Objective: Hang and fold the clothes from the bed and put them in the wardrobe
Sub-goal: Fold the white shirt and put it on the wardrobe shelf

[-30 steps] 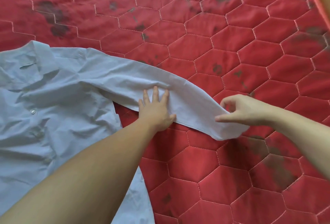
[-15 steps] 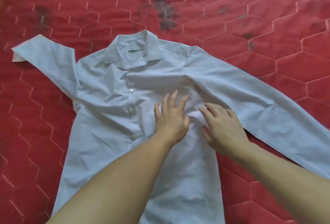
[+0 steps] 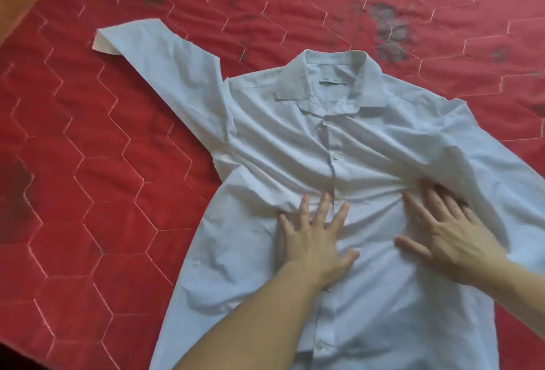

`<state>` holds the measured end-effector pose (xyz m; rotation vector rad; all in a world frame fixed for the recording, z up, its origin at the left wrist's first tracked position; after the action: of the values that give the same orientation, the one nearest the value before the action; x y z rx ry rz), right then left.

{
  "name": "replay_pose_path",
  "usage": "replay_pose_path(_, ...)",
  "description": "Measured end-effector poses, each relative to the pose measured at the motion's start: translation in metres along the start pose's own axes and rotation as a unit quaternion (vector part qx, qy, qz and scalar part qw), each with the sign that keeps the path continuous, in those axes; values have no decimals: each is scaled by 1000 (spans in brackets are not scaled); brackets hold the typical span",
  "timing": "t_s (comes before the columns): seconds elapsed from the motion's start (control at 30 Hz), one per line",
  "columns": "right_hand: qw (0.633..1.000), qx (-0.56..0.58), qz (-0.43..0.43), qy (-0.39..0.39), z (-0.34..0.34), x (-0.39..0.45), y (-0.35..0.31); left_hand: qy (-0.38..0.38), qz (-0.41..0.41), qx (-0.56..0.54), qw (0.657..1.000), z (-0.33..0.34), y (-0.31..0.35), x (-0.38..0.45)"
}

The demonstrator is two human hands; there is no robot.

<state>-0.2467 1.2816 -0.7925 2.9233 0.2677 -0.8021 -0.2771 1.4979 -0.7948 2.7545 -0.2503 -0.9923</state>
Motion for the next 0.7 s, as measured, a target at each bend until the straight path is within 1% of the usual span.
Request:
replay_pose_path(0.07, 999, -29, 9, 9, -16, 1, 1, 39, 30, -18, 999, -16, -7, 0)
replay_pose_path(0.1, 1000, -22, 9, 19, -25, 3, -6, 79, 35, -36, 996, -28, -20, 0)
replay_pose_path(0.17, 999, 12, -5, 52, -48, 11, -35, 194, 23, -78, 978, -60, -58, 0)
replay_pose_path(0.23, 994, 39, -49, 90, -70, 26, -85, 296, -42, -113, 947, -94, -110, -2)
replay_pose_path(0.27, 991, 54, -71, 101, -80, 36, -112, 323, -93, -144, 931, -108, -139, 0)
replay_pose_path(0.3, 988, 72, -90, 106, -86, 46, -137, 331, -151, -201, 910, -117, -168, 4)
replay_pose_path(0.33, 985, 85, -108, 105, -93, 56, -161, 330, -205, -278, 878, -124, -196, 9)
replay_pose_path(0.37, 982, 94, -129, 98, -99, 65, -186, 321, -248, -364, 839, -127, -219, 15)
replay_pose_path(0.4, 981, 96, -146, 89, -104, 73, -207, 310, -268, -443, 798, -130, -236, 21)
replay_pose_path(0.43, 980, 95, -159, 77, -105, 80, -224, 302, -266, -498, 768, -134, -247, 30)
replay_pose_path(0.5, 982, 91, -162, 32, -95, 90, -245, 294, -231, -573, 730, -144, -255, 46)
replay_pose_path(0.53, 985, 72, -155, 13, -88, 93, -249, 294, -218, -609, 703, -148, -259, 52)
replay_pose_path(0.6, 989, 30, -146, -5, -77, 96, -250, 292, -216, -680, 637, -155, -270, 63)
replay_pose_path(0.67, 990, 15, -139, -18, -68, 96, -248, 270, -199, -751, 569, -161, -278, 78)
replay_pose_path(0.7, 990, 17, -138, -25, -66, 96, -248, 257, -179, -777, 546, -168, -282, 84)
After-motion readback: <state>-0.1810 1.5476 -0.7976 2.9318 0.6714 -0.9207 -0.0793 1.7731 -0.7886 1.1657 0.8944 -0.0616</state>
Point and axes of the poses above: each hand's wrist, its own x-axis towards the middle knuckle, its own z-axis out of the palm, y = z × x, the point moved 9 cm from there along x, towards the middle knuckle, and after that the axes turned 1 degree about x, right-handed, at the moved point
